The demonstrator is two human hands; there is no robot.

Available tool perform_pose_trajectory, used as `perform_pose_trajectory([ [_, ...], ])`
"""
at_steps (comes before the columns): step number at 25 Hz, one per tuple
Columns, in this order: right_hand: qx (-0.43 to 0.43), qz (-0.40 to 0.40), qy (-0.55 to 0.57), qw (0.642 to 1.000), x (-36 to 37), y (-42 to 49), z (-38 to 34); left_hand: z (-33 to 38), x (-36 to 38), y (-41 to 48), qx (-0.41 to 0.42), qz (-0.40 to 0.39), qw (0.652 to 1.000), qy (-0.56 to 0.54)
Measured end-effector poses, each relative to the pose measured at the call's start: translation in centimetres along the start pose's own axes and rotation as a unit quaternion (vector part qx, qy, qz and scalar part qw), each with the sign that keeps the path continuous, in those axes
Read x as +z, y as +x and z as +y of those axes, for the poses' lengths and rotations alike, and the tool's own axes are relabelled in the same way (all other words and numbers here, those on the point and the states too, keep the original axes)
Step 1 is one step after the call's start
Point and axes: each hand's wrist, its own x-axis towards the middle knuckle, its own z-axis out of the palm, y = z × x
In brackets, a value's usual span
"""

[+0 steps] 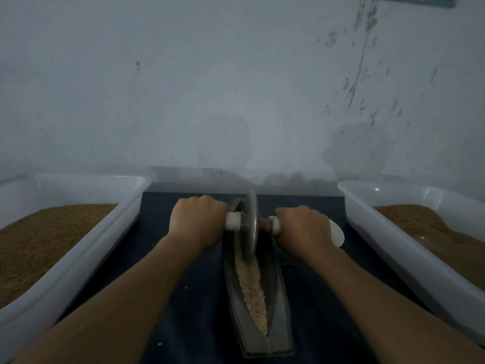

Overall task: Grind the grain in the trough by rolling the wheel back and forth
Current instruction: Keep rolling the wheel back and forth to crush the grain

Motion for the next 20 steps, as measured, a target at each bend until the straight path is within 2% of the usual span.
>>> perform_pose_trajectory([
  [3, -0.034, 0.023, -0.022, 0.999, -0.4, -2.1, 0.4, -0.2, -0.3, -2.3, 0.010, 0.008, 1.000, -0.017],
  [6, -0.106, 0.116, -0.052, 0.986, -1.3, -6.9, 1.3, -0.4, -0.7, -7.4, 0.071, 0.087, 0.993, -0.033],
  [8, -0.110, 0.143, -0.075, 0.981, -1.8, -8.1, 1.7, -0.8, -1.1, -8.0, 0.089, 0.132, 0.987, -0.039],
  [11, -0.092, 0.096, -0.081, 0.988, -1.0, -5.7, 0.8, -0.1, -0.2, -6.3, 0.048, 0.052, 0.997, -0.018],
  [15, -0.032, 0.022, -0.041, 0.998, -0.5, 0.5, -0.2, 0.2, 0.8, -1.0, -0.036, 0.001, 0.998, -0.055],
  [17, -0.035, 0.028, -0.048, 0.998, -0.6, 0.1, -0.1, 0.2, 0.6, -1.7, -0.034, 0.011, 0.998, -0.047],
  [20, -0.098, 0.086, -0.054, 0.990, -0.7, -4.6, 0.7, 0.0, 0.4, -6.3, 0.026, 0.096, 0.995, -0.029],
])
